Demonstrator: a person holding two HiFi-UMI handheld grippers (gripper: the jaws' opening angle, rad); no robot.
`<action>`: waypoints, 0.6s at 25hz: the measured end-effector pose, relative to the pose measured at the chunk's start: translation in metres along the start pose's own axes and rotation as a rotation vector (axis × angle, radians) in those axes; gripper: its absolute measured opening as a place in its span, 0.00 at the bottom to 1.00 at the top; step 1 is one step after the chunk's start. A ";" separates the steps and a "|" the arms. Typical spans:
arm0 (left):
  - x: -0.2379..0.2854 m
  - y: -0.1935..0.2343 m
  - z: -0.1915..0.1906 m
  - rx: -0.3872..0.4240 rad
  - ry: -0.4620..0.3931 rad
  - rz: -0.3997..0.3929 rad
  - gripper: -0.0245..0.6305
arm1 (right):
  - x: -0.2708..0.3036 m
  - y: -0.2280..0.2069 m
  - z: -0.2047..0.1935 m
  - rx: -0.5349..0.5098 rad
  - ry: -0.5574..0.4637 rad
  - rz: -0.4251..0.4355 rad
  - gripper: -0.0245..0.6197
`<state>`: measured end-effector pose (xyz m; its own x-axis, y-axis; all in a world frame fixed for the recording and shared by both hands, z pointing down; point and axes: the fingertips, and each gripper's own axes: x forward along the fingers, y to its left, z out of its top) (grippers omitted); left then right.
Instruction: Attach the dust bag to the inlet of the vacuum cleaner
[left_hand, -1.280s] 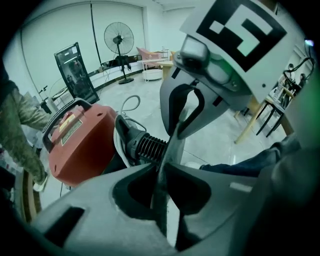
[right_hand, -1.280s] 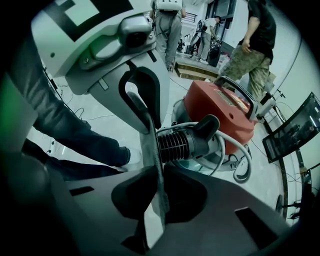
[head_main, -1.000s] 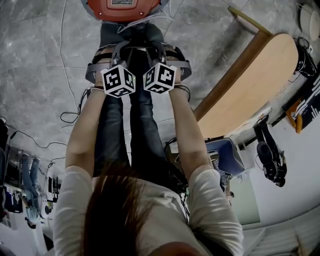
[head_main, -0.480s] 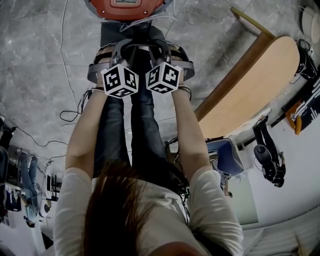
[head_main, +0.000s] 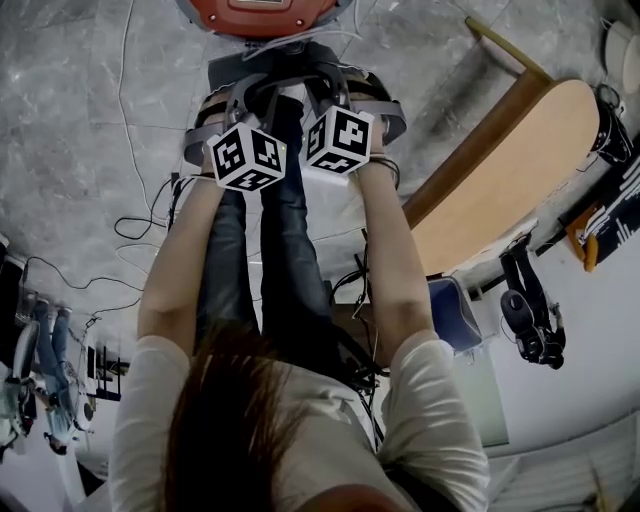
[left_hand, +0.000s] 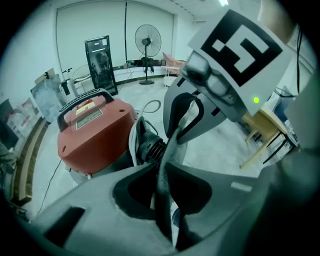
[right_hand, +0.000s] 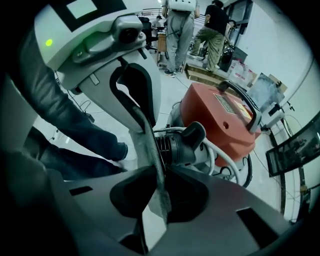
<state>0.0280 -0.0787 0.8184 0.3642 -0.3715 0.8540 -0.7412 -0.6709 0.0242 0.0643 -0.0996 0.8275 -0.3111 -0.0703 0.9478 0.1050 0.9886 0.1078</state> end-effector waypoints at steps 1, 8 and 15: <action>0.000 0.001 0.001 0.011 0.002 -0.007 0.14 | 0.000 0.000 0.000 0.031 -0.004 -0.008 0.13; 0.008 0.011 0.026 0.292 -0.015 -0.128 0.17 | -0.004 0.001 -0.009 0.387 -0.035 -0.070 0.14; 0.004 0.013 0.017 0.010 -0.049 -0.047 0.16 | -0.001 -0.012 -0.003 0.334 -0.012 -0.031 0.16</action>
<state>0.0290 -0.1000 0.8133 0.4260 -0.3699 0.8257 -0.7168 -0.6948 0.0586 0.0665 -0.1123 0.8264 -0.3202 -0.1010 0.9419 -0.2198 0.9751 0.0299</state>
